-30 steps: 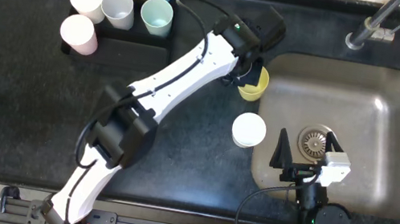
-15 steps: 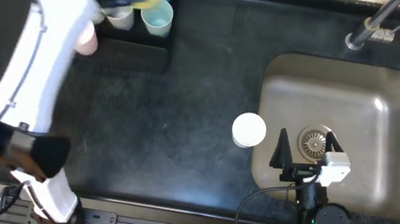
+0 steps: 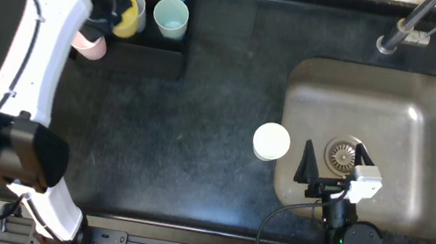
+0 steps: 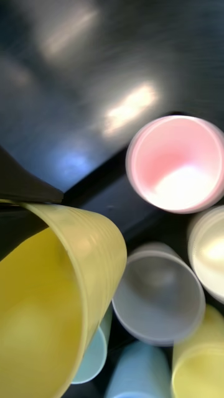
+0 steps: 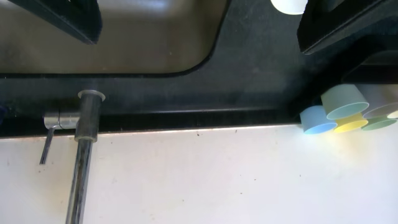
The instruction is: Store Cups
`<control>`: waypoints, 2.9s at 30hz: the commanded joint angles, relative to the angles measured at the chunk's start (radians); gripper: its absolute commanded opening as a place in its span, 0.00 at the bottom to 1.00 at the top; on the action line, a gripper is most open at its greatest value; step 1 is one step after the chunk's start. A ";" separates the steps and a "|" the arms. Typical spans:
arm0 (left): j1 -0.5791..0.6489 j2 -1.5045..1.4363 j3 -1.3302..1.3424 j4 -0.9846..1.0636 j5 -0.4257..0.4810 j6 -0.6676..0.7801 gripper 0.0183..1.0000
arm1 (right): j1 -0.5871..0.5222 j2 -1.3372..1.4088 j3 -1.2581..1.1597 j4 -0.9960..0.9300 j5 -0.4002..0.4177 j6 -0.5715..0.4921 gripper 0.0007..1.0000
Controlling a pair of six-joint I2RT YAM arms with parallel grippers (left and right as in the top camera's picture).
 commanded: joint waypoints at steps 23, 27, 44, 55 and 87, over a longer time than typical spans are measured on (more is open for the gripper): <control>0.007 0.106 -0.170 0.090 -0.032 -0.472 0.02 | -0.005 -0.010 -0.013 0.005 0.008 -0.003 1.00; 0.008 0.123 -0.170 0.092 -0.028 -0.472 0.02 | -0.005 -0.010 -0.013 0.005 0.008 -0.003 1.00; 0.008 0.161 -0.169 0.126 -0.030 -0.458 0.32 | -0.005 -0.010 -0.013 0.005 0.008 -0.003 1.00; 0.001 -0.129 -0.170 0.312 -0.182 -0.143 0.78 | -0.005 -0.010 -0.013 0.005 0.008 -0.003 0.99; 0.094 -1.868 -1.736 1.332 0.314 1.153 1.00 | -0.005 -0.010 -0.013 0.005 0.008 -0.003 1.00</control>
